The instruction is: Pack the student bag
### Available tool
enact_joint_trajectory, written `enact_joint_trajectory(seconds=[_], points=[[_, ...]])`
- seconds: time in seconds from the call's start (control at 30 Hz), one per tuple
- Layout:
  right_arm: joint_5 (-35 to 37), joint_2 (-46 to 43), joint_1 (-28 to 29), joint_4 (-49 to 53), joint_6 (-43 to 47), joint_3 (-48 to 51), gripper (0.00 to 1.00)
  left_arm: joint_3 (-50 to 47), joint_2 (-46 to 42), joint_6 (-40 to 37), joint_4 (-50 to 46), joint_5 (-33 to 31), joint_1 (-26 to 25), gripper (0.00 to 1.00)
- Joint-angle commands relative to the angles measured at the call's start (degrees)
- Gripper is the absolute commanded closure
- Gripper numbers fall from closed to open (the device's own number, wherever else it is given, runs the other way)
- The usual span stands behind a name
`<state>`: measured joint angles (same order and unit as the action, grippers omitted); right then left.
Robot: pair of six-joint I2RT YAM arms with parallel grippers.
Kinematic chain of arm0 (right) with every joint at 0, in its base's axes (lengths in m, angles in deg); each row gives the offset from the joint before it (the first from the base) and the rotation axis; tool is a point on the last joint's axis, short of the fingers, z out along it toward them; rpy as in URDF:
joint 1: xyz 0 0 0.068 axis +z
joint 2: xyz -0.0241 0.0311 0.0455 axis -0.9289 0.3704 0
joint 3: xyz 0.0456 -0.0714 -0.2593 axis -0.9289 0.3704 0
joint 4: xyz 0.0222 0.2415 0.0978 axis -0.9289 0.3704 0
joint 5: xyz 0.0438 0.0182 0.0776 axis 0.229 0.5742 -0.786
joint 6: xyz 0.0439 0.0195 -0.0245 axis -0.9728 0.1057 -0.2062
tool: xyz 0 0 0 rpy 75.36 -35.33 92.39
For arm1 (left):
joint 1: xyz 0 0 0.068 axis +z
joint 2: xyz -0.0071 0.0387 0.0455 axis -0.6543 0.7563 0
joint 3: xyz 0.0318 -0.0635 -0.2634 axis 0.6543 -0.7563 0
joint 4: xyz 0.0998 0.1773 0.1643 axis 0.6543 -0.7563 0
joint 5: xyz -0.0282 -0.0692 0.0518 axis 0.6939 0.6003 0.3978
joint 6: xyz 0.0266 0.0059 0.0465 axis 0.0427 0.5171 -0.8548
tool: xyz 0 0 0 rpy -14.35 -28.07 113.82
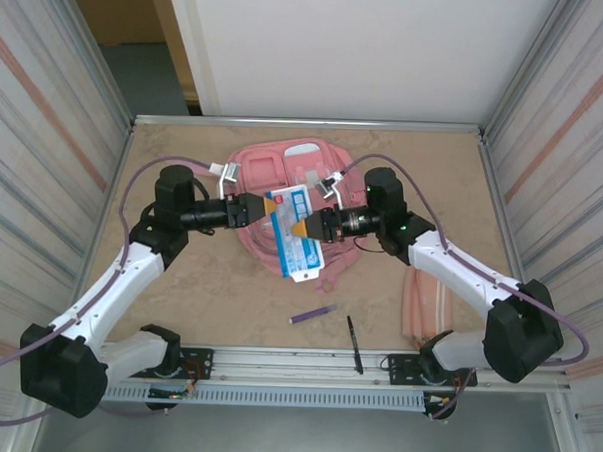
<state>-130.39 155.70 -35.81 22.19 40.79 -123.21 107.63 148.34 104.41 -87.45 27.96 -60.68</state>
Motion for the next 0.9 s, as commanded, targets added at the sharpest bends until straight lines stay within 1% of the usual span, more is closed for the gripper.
enact_joint_trajectory(seconds=[0.0, 0.07, 0.17, 0.2, 0.23, 0.27, 0.33, 0.47, 0.57, 0.63, 0.7, 0.77, 0.83, 0.87], points=[[5.29, -2.98, -4.45, 16.23, 7.03, -3.52, 1.00, 2.33, 2.14, -13.48, -8.56, -13.04, -2.32, 0.36], [8.13, -4.14, -8.89, 22.19, 8.40, -3.77, 1.00, 2.19, 4.03, -17.15, -8.50, -16.19, -4.10, 0.35], [11.05, -6.78, -16.98, 26.87, 8.73, -2.27, 1.00, 2.94, 7.52, -26.20, -9.42, -23.96, -8.27, 0.35], [12.19, -7.93, -19.78, 27.72, 8.72, -1.60, 1.00, 3.37, 9.23, -30.22, -9.83, -25.17, -9.67, 0.35], [13.29, -8.92, -22.03, 28.61, 8.88, -1.08, 1.00, 4.33, 10.70, -33.46, -11.26, -26.42, -10.81, 0.34], [14.50, -10.13, -24.20, 29.32, 9.13, -0.62, 1.00, 5.92, 12.72, -36.25, -13.40, -29.39, -12.44, 0.34], [16.72, -11.89, -26.90, 30.71, 9.63, -0.27, 1.00, 9.11, 16.85, -40.16, -16.87, -33.40, -14.32, 0.33], [18.47, -13.38, -28.03, 32.08, 10.56, -0.82, 1.00, 13.42, 24.08, -46.01, -19.90, -40.69, -18.62, 0.35], [18.99, -14.46, -27.88, 32.17, 10.56, -0.49, 1.00, 15.79, 27.84, -49.57, -20.69, -49.33, -21.93, 0.37], [19.70, -15.45, -27.79, 31.57, 10.03, 0.44, 1.00, 18.32, 30.96, -50.22, -21.74, -52.85, -22.46, 0.42], [20.14, -16.50, -27.37, 30.27, 8.78, 1.50, 1.00, 21.26, 34.56, -50.25, -23.47, -54.55, -22.46, 0.48], [20.23, -17.16, -26.84, 29.57, 8.24, 1.91, 1.00, 23.99, 37.43, -50.49, -25.54, -54.63, -22.54, 0.53], [20.61, -17.46, -25.99, 29.95, 8.59, 1.90, 1.00, 25.42, 39.38, -51.03, -25.92, -54.92, -22.70, 0.63], [21.13, -17.52, -25.52, 30.23, 8.67, 1.99, 1.00, 26.22, 40.05, -51.13, -26.09, -55.58, -22.82, 0.71]])
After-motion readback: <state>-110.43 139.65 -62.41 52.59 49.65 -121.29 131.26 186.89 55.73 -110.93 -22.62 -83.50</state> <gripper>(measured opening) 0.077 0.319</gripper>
